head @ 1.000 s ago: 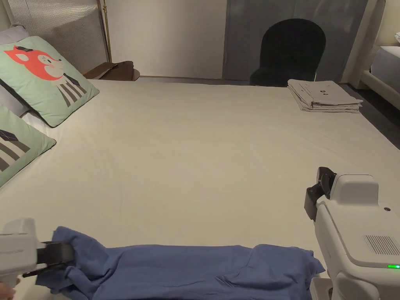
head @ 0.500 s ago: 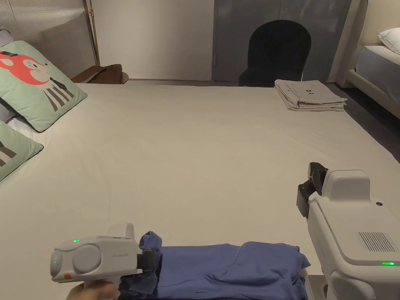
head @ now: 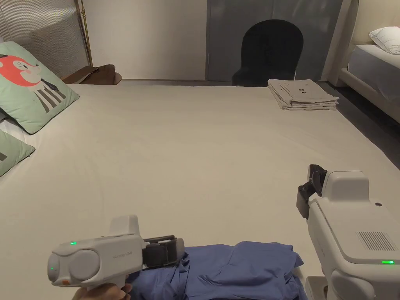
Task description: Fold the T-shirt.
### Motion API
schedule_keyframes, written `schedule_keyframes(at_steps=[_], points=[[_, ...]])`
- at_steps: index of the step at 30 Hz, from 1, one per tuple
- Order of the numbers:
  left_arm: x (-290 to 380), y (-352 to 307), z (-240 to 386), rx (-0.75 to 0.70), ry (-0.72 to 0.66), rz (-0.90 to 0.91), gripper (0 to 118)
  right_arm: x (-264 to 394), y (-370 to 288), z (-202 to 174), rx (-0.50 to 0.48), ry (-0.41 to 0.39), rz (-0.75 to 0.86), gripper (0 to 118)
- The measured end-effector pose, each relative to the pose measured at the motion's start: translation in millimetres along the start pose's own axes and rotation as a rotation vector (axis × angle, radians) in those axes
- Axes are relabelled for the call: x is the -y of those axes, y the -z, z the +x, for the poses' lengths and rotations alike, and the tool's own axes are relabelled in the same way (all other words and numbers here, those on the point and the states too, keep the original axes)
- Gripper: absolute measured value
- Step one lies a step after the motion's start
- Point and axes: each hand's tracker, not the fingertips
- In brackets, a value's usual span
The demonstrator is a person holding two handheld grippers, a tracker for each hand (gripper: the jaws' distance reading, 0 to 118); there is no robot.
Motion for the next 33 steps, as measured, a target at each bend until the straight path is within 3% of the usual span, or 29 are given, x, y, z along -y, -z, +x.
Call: schedule_keyframes(at_steps=[4,5,6,9,10,19,27,33], points=[[2.0,-28.8,-1.5,-0.211,0.15,0.23,108,-1.2,0.9,0.6,-0.003,0.001,0.001,0],[5.2,-33.3,-2.1,-0.27,0.183,0.275,106,-1.0,1.2,0.7,-0.005,0.002,0.001,0],[8.8,-37.0,-3.8,-0.312,0.202,0.312,97,-0.8,1.5,1.0,-0.005,0.002,0.002,0],[19.1,-40.5,-8.5,-0.379,0.241,0.322,6,-0.1,2.1,1.7,-0.005,0.004,0.0,0],[22.2,-38.1,-10.7,-0.384,0.243,0.307,0,0.3,2.3,2.0,-0.005,0.006,-0.001,0],[75.5,15.4,-1.2,-0.423,0.364,0.124,0,5.5,2.2,8.5,-0.006,0.02,-0.015,0],[106.1,78.3,40.7,-0.287,0.377,0.0,0,8.9,0.6,26.2,0.024,0.017,-0.027,0],[101.7,92.2,58.7,-0.29,0.357,0.012,0,10.1,-1.0,39.1,0.051,0.016,-0.032,0]])
